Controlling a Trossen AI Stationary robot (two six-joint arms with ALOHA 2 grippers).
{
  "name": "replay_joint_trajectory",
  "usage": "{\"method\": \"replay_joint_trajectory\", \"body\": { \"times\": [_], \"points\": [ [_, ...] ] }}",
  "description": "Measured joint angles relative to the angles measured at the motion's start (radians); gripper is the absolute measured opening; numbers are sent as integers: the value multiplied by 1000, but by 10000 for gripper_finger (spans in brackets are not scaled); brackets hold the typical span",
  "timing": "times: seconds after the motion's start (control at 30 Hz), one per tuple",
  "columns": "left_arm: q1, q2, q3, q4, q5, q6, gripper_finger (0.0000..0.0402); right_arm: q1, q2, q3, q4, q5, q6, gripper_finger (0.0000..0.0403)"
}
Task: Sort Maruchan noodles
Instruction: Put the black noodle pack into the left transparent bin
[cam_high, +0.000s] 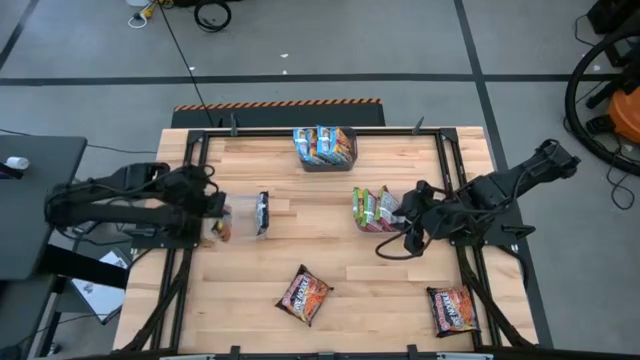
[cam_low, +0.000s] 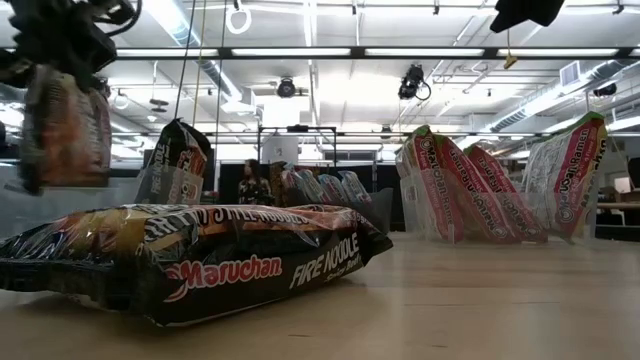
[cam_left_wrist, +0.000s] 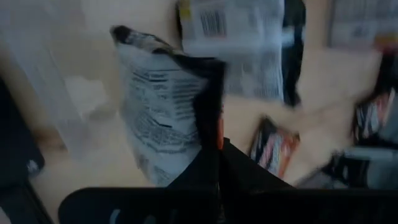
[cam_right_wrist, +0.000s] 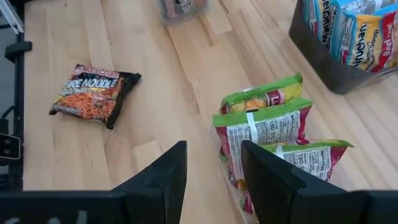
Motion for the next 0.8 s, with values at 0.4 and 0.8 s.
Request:
{"method": "replay_joint_trajectory", "body": {
  "times": [0.4, 0.8],
  "points": [
    [176, 162, 0, -22, -81, 173, 3, -1, 72, 0, 38, -25, 4, 158],
    [179, 321, -1, 139, -88, 154, 4, 7, 168, 0, 232, -32, -137, 158]
  ]
}}
